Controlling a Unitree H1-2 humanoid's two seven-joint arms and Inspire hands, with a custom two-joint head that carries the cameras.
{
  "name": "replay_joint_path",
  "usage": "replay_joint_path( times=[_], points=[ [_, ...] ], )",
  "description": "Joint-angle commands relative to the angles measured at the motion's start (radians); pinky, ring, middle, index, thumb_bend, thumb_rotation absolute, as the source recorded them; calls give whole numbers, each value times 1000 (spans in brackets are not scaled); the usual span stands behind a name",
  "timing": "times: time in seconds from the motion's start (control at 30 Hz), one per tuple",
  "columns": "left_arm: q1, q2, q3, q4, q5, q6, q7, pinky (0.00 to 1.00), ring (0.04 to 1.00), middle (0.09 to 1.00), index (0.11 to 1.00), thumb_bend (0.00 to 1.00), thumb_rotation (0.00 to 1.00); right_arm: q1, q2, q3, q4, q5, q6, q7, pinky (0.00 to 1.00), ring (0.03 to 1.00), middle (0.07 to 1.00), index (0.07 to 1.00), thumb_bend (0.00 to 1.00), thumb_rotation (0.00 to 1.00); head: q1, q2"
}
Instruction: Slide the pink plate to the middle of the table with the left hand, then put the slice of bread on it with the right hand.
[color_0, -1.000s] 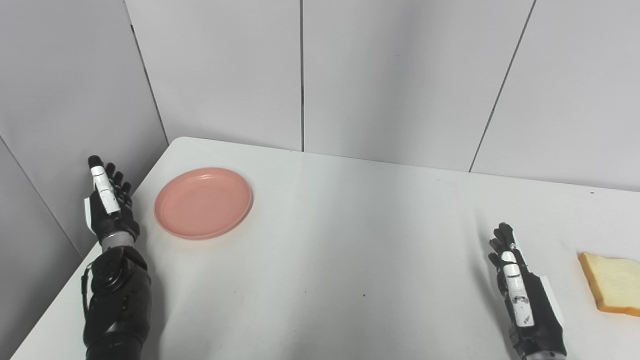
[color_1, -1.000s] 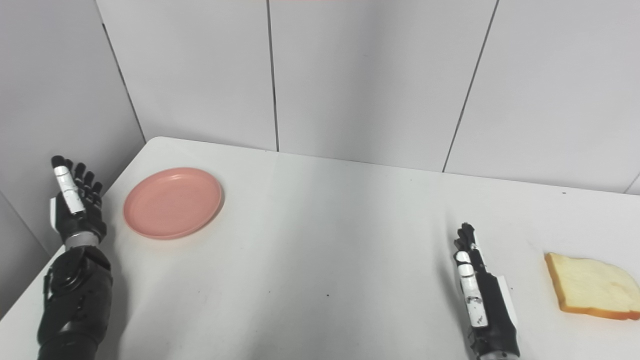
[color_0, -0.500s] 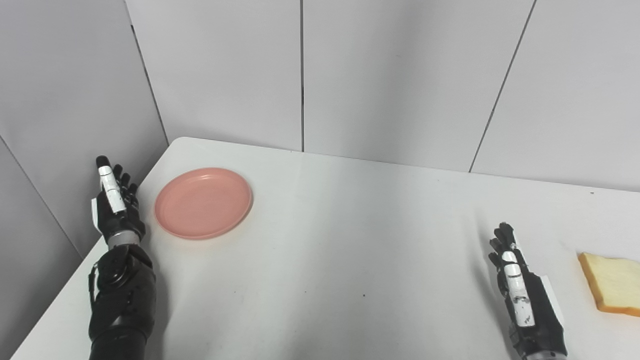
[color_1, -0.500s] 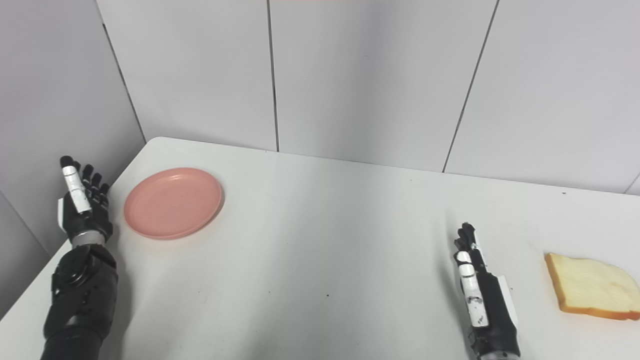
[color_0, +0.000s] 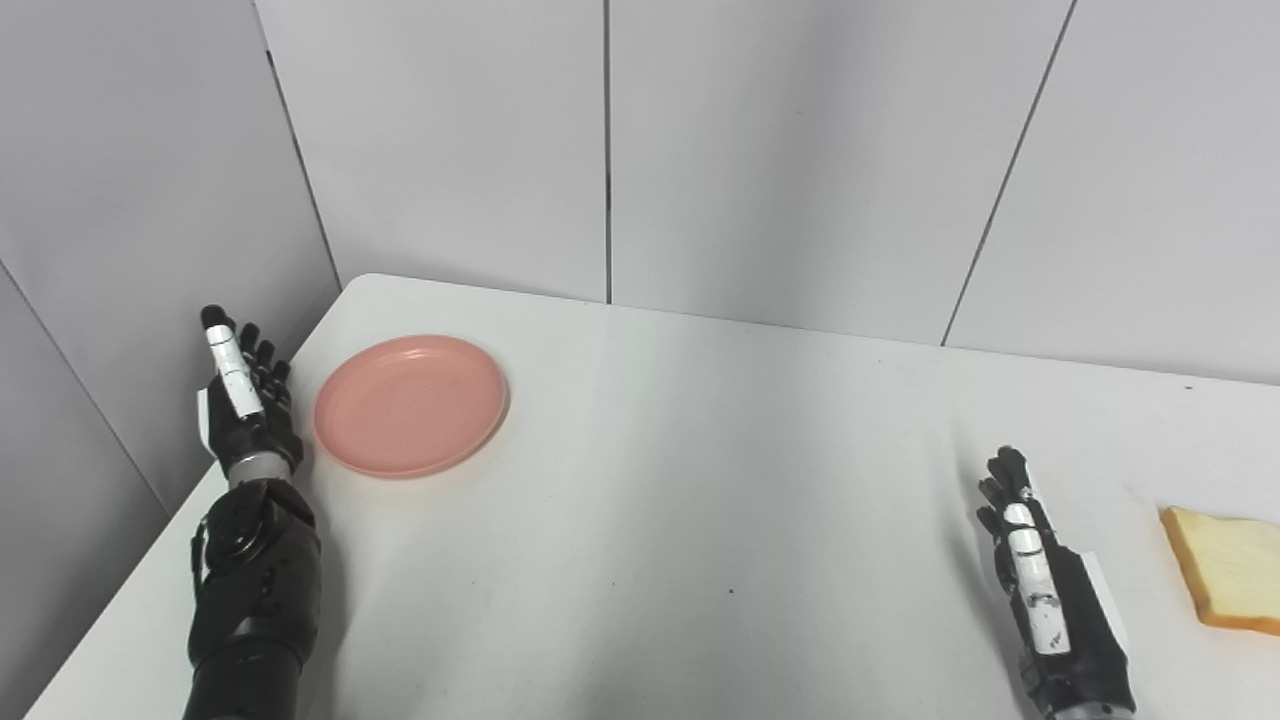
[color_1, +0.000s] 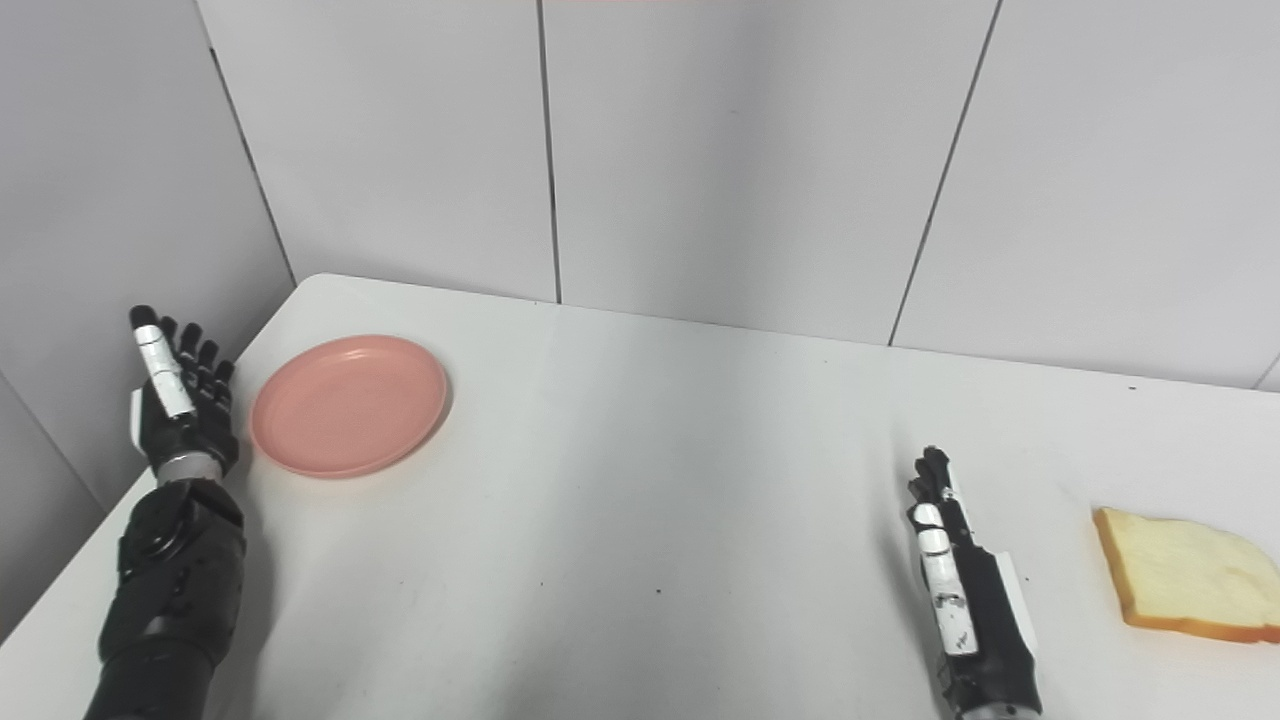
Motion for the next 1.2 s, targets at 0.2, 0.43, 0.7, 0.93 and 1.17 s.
replay_joint_path(
  times=[0.2,0.43,0.7,0.93,1.17],
  points=[
    [-31,1,-40,4,36,-29,-7,1000,988,979,997,885,922,-29,0,-7,-22,15,-38,-1,1000,1000,1000,1000,215,1000,0,0],
    [-37,-11,-49,15,16,-26,-44,1000,1000,985,1000,884,911,-30,-2,-2,-26,7,-30,-1,1000,1000,1000,1000,224,1000,-9,0],
    [-44,-25,-59,31,14,-34,-78,1000,997,992,1000,913,897,-29,0,-1,-14,24,-39,10,1000,1000,1000,1000,235,1000,-30,-5],
    [-43,-49,-76,23,10,-15,-102,989,985,979,994,923,889,-28,6,-2,0,59,-42,27,1000,1000,1000,1000,287,1000,-54,-7],
    [-40,-72,-123,14,21,21,-156,983,990,995,1000,930,903,-35,7,1,34,25,-77,19,1000,1000,1000,1000,288,1000,-86,-13]
  ],
)
